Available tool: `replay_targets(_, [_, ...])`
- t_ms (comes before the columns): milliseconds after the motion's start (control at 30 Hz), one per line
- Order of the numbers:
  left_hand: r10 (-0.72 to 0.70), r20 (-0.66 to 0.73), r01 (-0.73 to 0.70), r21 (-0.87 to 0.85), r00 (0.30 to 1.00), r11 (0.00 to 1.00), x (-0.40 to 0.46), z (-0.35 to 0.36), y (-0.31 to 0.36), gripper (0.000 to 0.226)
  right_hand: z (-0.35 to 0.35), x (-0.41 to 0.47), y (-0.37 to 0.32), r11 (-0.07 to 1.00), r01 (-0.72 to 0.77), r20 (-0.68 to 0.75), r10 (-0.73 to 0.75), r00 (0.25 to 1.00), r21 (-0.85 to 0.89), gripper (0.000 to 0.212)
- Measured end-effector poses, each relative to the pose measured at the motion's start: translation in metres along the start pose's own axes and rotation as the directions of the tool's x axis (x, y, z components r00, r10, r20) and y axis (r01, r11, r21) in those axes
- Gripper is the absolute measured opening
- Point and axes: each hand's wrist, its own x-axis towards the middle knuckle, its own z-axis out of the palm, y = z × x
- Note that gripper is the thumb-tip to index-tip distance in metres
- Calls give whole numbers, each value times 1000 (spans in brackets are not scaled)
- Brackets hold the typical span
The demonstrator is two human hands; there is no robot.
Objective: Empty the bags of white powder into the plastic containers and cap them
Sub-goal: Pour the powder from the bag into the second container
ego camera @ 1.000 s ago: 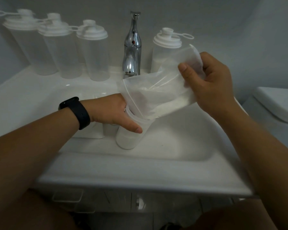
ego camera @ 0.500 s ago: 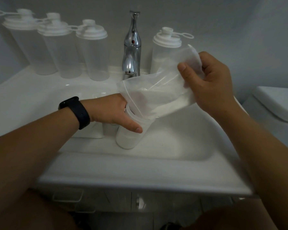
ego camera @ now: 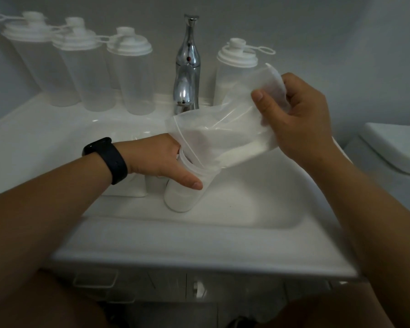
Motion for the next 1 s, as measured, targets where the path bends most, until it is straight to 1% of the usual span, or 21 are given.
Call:
replay_targets(200, [-23, -3, 23, 14, 1000, 1000, 0, -1, -2, 66, 0, 0, -3, 1000, 9, 9, -9, 1000, -1, 17])
replay_targets(467, [-11, 6, 11, 8, 1000, 1000, 0, 0, 1, 65, 0, -1, -3, 1000, 10, -4, -10, 1000, 10, 17])
replay_targets(667, [-24, -5, 24, 19, 1000, 1000, 0, 0, -3, 69, 1, -1, -4, 1000, 21, -8, -21, 1000, 1, 19])
replay_targets(733, [-36, -3, 36, 23, 999, 999, 0, 0, -2, 67, 0, 0, -3, 1000, 19, -6, -19, 1000, 5, 21])
replay_targets(833, [-49, -5, 49, 26, 999, 998, 0, 0, -1, 62, -1, 0, -2, 1000, 10, 43, -11, 999, 8, 26])
replay_targets(900, [-52, -5, 52, 40, 999, 998, 0, 0, -1, 57, -2, 0, -1, 1000, 27, 29, -27, 999, 2, 30])
replay_targets(1000, [-43, -1, 43, 44, 999, 998, 0, 0, -1, 55, -2, 1, 0, 1000, 24, 24, -25, 999, 2, 33])
